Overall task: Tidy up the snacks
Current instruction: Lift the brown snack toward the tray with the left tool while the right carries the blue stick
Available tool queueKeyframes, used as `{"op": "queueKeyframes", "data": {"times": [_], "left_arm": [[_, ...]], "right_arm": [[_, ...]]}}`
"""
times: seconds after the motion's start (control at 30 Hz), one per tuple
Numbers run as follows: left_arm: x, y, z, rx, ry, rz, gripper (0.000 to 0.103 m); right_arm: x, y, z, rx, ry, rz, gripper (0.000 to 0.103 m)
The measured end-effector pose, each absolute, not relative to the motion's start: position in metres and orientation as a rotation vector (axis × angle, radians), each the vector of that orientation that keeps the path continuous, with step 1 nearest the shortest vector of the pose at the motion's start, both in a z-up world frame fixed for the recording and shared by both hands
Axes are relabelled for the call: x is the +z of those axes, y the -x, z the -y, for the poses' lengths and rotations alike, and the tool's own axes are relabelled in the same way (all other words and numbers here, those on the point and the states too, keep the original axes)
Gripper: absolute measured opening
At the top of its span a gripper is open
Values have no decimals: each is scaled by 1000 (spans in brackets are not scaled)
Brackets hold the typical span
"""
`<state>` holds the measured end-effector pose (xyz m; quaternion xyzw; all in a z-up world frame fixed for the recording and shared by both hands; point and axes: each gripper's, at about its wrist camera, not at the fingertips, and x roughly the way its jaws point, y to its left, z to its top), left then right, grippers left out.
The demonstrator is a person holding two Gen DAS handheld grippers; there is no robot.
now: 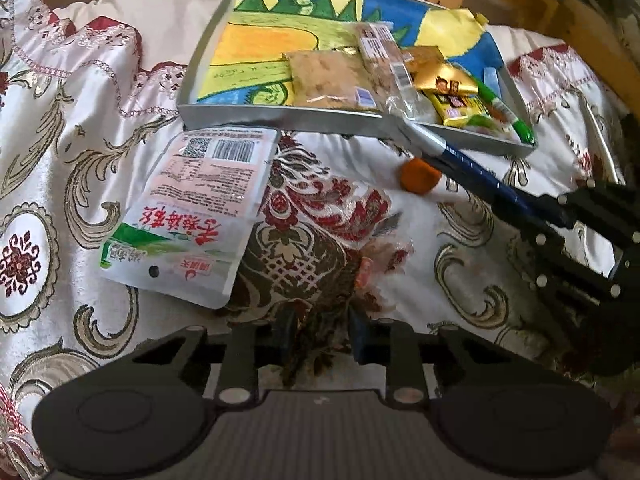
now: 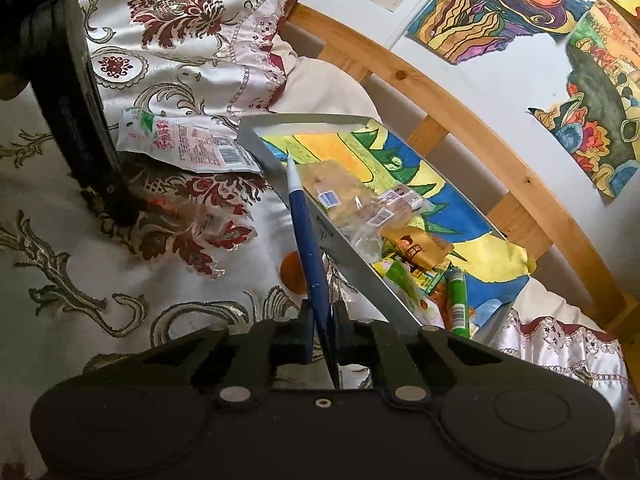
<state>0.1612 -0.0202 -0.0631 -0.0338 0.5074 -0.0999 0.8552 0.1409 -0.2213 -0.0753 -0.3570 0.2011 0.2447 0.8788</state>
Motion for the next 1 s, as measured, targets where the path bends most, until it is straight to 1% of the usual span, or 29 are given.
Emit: {"op": "queueKeyframes", "data": {"times": [0.17, 0.53, 0.57, 0.6, 0.73, 1.0], "left_arm": [[-57, -165, 16, -202, 91, -1050, 23], [-80, -174, 17, -217, 87, -1085, 23], [-79, -173, 17, -215, 81, -1082, 21], [-78, -173, 18, -213, 72, -1079, 18], [-69, -170, 18, -217, 93, -1052, 13], [-45, -169, 22, -211, 160, -943, 13]], "right_arm": [[-75, -141, 221, 509, 735, -420, 9], [-75, -143, 221, 497, 704, -441, 10], [-76, -143, 221, 496, 703, -441, 10], [-76, -143, 221, 497, 703, -441, 10], [-75, -143, 221, 491, 695, -432, 10], [-67, -142, 224, 469, 663, -380, 8]]}}
